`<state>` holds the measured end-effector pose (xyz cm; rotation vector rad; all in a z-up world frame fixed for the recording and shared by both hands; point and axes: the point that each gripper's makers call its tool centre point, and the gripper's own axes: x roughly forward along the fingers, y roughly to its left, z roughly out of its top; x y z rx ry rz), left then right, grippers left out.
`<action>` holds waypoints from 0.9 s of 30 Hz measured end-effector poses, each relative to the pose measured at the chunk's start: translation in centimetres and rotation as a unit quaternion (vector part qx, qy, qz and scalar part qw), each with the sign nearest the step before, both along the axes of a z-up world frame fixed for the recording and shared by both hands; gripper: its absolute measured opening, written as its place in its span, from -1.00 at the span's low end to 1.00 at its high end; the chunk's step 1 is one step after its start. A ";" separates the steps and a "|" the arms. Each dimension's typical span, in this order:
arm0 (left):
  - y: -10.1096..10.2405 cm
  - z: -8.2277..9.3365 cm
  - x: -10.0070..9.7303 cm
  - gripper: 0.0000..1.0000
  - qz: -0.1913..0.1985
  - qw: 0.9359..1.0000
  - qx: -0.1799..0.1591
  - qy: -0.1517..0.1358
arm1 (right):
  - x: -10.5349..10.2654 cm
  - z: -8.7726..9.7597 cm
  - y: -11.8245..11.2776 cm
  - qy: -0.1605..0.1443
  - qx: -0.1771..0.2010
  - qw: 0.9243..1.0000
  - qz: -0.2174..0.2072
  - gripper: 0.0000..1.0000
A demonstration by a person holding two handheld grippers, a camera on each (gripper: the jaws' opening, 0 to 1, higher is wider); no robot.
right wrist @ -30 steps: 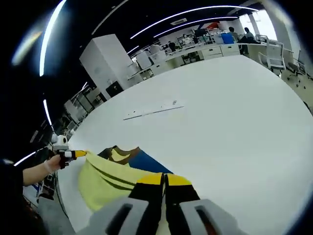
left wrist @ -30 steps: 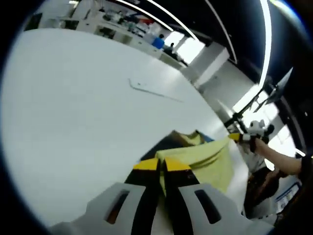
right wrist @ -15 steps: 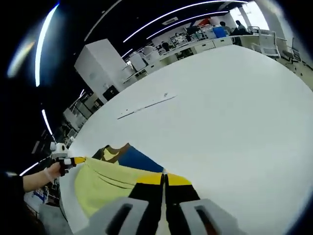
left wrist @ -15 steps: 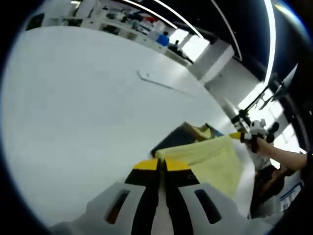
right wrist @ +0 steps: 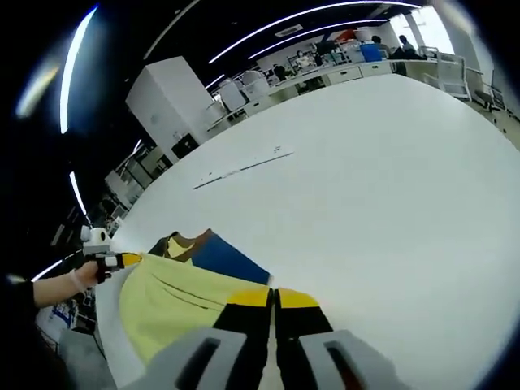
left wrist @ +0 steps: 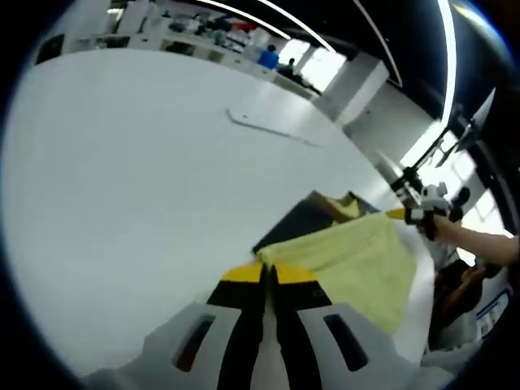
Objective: Fold the garment on the visible template until the final outline fits inside the template.
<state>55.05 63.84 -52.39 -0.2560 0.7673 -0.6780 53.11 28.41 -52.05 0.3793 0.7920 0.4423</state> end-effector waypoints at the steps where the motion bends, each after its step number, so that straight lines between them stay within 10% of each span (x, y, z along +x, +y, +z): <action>1: 0.0 0.0 -0.2 -0.98 -0.009 1.000 0.010 -0.006 | 0.0 0.3 0.1 -0.006 0.000 1.000 0.003 -1.00; 17: 0.4 2.6 -0.5 -0.18 -0.126 0.976 0.112 -0.136 | -0.5 2.4 -0.3 -0.116 -0.115 0.980 0.113 -0.14; 23: 0.5 2.7 -0.8 -0.27 -0.186 0.950 0.181 -0.176 | -1.2 2.4 -0.2 -0.130 -0.177 0.961 0.171 -0.14; 27: 0.1 2.6 -0.6 -0.38 -0.243 0.911 0.243 -0.229 | -1.3 2.2 -0.2 -0.157 -0.252 0.928 0.227 -0.21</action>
